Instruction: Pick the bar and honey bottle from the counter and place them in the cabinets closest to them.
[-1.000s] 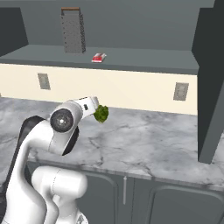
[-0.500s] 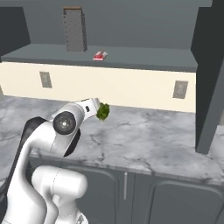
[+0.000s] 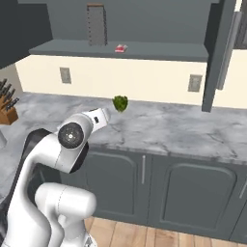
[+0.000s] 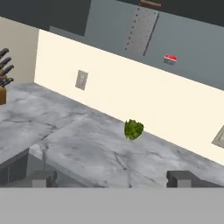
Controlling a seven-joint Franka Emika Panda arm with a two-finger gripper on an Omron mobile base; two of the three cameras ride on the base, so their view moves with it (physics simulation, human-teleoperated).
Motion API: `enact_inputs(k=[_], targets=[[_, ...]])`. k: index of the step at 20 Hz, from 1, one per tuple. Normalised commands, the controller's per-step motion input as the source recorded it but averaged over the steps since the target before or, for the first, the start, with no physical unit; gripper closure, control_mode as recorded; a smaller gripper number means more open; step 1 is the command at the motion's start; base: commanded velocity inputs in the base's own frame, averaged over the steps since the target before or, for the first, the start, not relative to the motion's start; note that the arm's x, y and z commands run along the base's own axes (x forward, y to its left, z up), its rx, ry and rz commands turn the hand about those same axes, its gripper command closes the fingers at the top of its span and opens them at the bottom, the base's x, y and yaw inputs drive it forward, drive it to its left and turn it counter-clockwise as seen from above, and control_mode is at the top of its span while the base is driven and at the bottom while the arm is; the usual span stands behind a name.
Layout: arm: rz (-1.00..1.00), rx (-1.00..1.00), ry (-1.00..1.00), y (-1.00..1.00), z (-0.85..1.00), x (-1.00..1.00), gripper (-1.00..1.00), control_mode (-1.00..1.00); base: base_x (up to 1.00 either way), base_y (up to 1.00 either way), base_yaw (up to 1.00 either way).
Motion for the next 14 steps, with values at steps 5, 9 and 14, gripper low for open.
enact_inputs(k=[5, 9, 14], targets=[[0.0, 0.0, 0.0, 0.0, 0.0, 0.0, -1.0, 1.0, -0.52, -0.15, -0.03], [0.0, 0.0, 0.0, 0.0, 0.0, 0.0, -1.0, 1.0, 0.0, 0.0, 0.0], [0.0, 0.0, 0.0, 0.0, 0.0, 0.0, -1.0, 1.0, -0.11, -0.49, -0.03]])
